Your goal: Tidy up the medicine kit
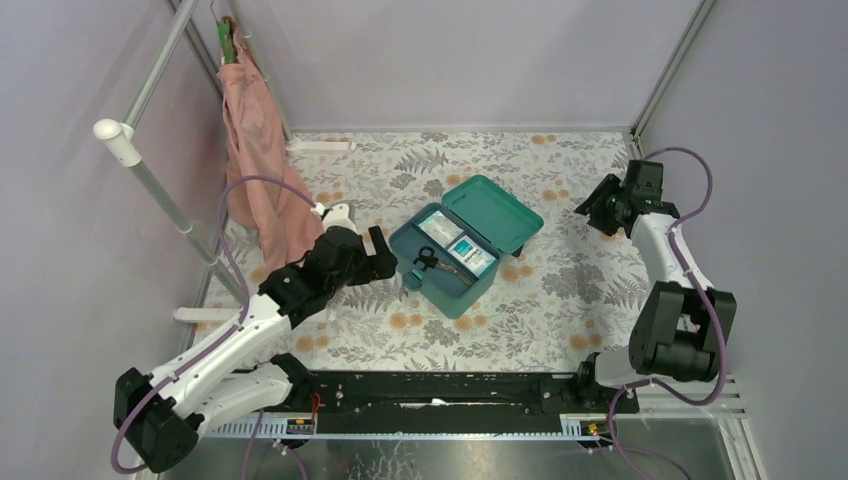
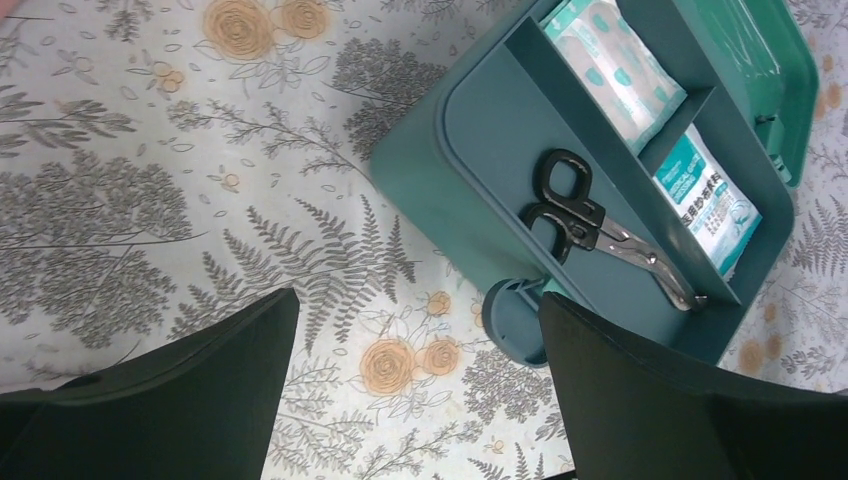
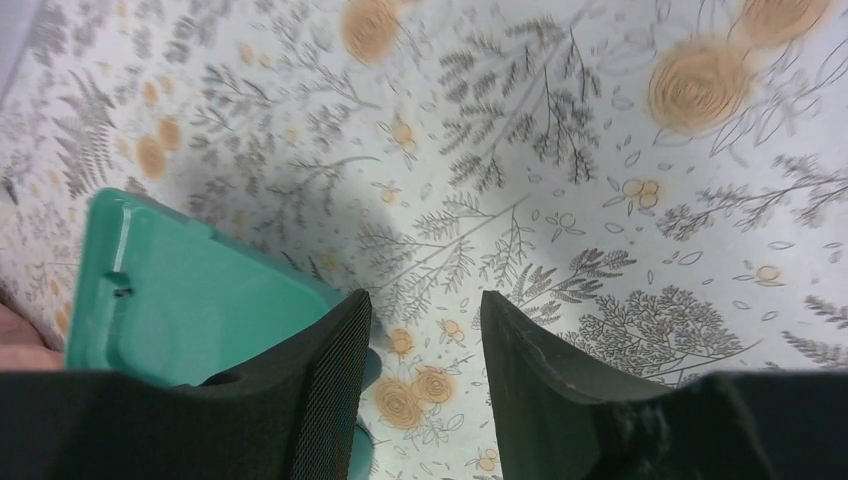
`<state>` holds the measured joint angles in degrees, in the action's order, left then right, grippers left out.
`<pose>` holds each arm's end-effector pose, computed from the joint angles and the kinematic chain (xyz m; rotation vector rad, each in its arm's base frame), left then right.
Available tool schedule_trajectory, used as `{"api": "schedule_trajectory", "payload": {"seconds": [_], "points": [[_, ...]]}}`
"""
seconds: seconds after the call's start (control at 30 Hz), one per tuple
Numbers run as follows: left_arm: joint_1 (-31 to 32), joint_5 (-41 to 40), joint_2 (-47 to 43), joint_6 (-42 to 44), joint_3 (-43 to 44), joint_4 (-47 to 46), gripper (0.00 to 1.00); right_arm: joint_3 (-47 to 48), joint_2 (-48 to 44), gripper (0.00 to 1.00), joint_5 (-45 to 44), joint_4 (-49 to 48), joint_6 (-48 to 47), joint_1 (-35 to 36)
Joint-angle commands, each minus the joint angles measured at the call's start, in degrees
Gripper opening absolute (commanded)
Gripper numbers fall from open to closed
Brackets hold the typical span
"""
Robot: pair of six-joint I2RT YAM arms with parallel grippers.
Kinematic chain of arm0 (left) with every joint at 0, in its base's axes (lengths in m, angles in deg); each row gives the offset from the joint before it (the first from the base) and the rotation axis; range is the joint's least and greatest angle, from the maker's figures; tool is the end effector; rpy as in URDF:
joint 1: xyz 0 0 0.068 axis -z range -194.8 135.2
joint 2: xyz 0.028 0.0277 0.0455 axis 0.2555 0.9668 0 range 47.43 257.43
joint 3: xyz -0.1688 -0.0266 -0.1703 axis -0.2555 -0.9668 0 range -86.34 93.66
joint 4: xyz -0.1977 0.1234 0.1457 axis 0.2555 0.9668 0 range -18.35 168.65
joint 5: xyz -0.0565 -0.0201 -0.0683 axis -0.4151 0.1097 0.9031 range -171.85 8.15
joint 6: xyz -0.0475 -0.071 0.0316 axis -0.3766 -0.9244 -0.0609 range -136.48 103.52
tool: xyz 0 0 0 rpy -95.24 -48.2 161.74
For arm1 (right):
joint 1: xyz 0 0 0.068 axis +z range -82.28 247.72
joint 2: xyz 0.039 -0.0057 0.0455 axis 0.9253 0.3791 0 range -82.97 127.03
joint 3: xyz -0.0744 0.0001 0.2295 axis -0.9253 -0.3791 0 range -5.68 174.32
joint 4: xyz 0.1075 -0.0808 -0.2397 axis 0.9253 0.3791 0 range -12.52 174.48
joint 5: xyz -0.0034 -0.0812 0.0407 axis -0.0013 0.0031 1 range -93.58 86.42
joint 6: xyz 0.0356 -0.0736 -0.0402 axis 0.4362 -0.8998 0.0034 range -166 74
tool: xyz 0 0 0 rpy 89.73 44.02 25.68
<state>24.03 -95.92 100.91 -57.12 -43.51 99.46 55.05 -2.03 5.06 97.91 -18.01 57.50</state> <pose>0.2213 -0.1527 0.2151 -0.1701 2.2561 -0.4829 0.3614 -0.0527 0.2078 0.6745 2.1911 0.3337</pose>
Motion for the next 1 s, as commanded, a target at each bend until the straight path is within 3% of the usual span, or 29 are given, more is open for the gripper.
{"api": "schedule_trajectory", "payload": {"seconds": [0.0,0.43,0.73,0.97], "points": [[-1.06,3.58,2.64,-1.08,1.34,-7.51,0.99,-3.41,3.95,0.53,6.88,-5.31,2.98,-0.76],[-3.66,4.34,12.75,-2.51,2.76,-13.7,0.98,-18.08,8.55,0.5,17.56,-24.05,8.82,-0.77],[-3.76,5.19,15.91,-2.69,2.21,-15.85,0.95,-27.54,10.61,0.5,24.72,-39.55,19.51,-0.77],[-3.85,5.32,16.48,-3.12,0.19,-17.25,0.93,-34.13,15.98,0.5,32.07,-61.71,32.36,-0.77]]}}
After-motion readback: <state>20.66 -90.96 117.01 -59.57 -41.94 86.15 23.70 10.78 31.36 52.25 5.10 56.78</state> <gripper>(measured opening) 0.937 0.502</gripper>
